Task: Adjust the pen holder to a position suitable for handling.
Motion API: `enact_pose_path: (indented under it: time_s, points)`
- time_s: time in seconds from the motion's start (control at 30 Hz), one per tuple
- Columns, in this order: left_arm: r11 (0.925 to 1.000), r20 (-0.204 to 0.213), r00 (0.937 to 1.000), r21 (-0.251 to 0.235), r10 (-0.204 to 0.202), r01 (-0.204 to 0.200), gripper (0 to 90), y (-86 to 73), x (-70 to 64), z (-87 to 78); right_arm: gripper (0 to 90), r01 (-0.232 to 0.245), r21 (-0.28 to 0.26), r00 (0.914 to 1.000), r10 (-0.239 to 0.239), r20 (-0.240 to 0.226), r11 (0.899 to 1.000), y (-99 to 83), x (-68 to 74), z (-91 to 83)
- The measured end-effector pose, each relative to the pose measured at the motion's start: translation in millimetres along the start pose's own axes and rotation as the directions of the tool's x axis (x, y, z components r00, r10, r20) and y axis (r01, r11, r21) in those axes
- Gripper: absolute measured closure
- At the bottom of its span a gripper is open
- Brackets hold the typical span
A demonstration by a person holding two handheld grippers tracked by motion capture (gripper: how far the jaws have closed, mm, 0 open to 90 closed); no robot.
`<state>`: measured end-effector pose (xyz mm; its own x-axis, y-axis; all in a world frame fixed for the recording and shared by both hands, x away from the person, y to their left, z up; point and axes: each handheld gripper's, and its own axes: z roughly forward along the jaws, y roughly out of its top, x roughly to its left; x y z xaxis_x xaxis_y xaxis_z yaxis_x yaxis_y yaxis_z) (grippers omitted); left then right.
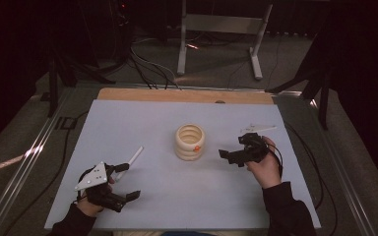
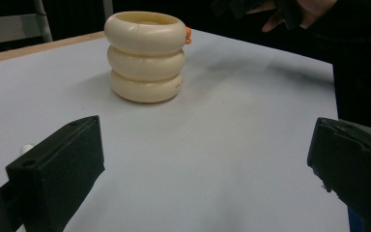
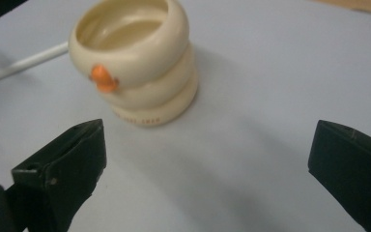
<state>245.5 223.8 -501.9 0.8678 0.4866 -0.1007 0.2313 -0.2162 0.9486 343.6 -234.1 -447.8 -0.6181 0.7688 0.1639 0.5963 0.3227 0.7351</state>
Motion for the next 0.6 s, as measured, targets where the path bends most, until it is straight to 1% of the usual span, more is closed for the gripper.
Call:
enact_pose_path:
  time_s: [0.07,0.17,0.27,0.3,0.4,0.5,0.57,0.6]
  points:
    - [1.0,-0.001,1.0,0.0,0.0,0.0,0.2,0.0,0.1,-0.1,0.0,0.006,-0.013,0.9999,-0.007,-0.011,1.0,-7.5,-0.8,-0.1]
    - [1.0,0.0,1.0,0.001,0.0,0.0,0.1,0.1,0.0,0.0,0.0,0.0,-0.03,0.9997,0.0,-0.025,1.0,-17.8,-2.5,-0.3]
    - [1.0,0.0,1.0,0.002,0.001,-0.001,0.1,0.0,0.0,-0.1,0.0,-0.003,-0.033,0.9995,0.002,-0.032,0.999,-26.7,-3.7,-0.6]
    - [1.0,0.0,1.0,0.002,0.0,0.0,0.2,0.1,0.1,-0.1,0.0,-0.006,-0.036,0.9995,0.005,-0.032,0.999,-29.4,-4.0,-0.9]
    - [1.0,0.003,1.0,0.005,0.0,0.0,0.2,0.1,0.2,-0.2,0.0,0.008,-0.046,0.9995,-0.009,-0.03,0.999,-36.4,-4.8,-2.2]
    - [1.0,0.007,1.0,0.008,0.001,-0.001,0.2,0.0,-0.1,-0.1,0.0,0.009,-0.053,0.999,-0.011,-0.042,0.999,-42.7,-6.2,-4.2]
    - [1.0,0.006,1.0,0.007,0.001,-0.001,0.2,0.1,0.1,-0.2,0.0,0.016,-0.068,0.9991,-0.019,-0.038,0.998,-46.9,-7.5,-6.1]
    - [1.0,0.006,1.0,0.005,0.0,0.0,0.2,0.1,0.2,-0.3,0.0,0.012,-0.07,0.9989,-0.015,-0.045,0.997,-48.9,-8.0,-7.3]
